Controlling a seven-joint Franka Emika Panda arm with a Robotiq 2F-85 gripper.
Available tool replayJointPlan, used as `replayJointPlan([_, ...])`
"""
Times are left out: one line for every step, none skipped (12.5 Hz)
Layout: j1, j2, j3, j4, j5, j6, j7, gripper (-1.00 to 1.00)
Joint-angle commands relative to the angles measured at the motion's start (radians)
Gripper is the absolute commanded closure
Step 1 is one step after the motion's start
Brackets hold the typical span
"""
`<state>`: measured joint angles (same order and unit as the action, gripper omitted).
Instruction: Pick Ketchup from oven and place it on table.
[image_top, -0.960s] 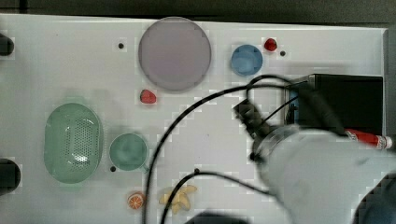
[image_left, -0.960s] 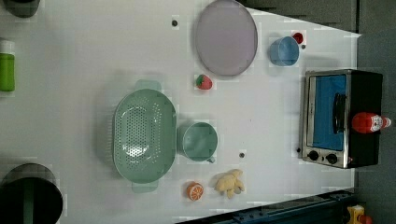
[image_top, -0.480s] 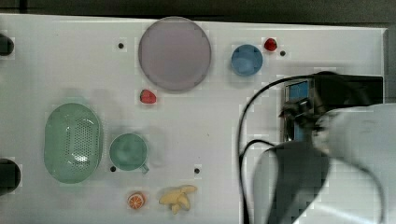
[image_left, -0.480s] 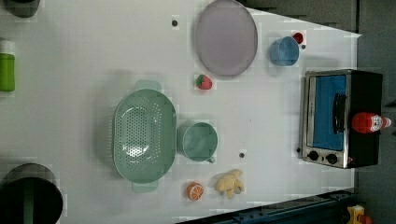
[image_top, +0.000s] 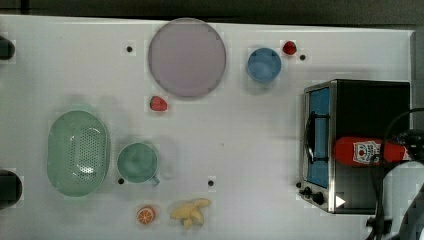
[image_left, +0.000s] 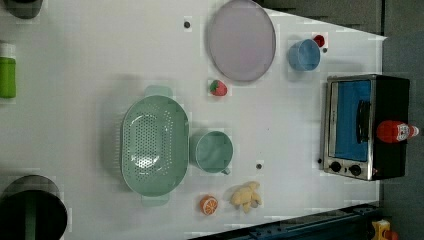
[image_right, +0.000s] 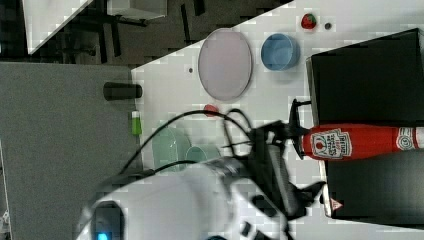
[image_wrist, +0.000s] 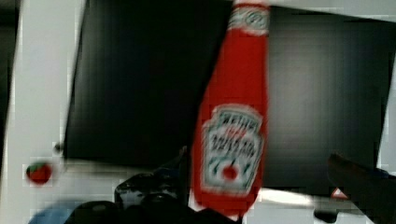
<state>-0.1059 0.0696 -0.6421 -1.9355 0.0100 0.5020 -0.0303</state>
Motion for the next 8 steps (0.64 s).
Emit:
replayJointPlan([0.024, 0.117, 0.008, 0.035, 0.127, 0.066, -0.005, -1.0])
replayJointPlan([0.022, 0.144, 0.003, 0.035, 0.156, 0.073, 0.035, -1.0])
replayJointPlan([0.021, 0.173, 0.001, 0.034, 0.16, 0.072, 0.077, -1.0])
replayJointPlan([0.021, 0.209, 0.002, 0.033, 0.162, 0.073, 0.077, -1.0])
replayJointPlan([0.021, 0.221, 0.002, 0.033, 0.163, 0.074, 0.078, -1.0])
replayJointPlan([0.021, 0.229, 0.002, 0.032, 0.163, 0.076, 0.078, -1.0])
replayJointPlan([0.021, 0.233, 0.002, 0.026, 0.163, 0.076, 0.078, -0.97])
replayJointPlan([0.02, 0.237, 0.002, 0.019, 0.163, 0.076, 0.078, -0.71])
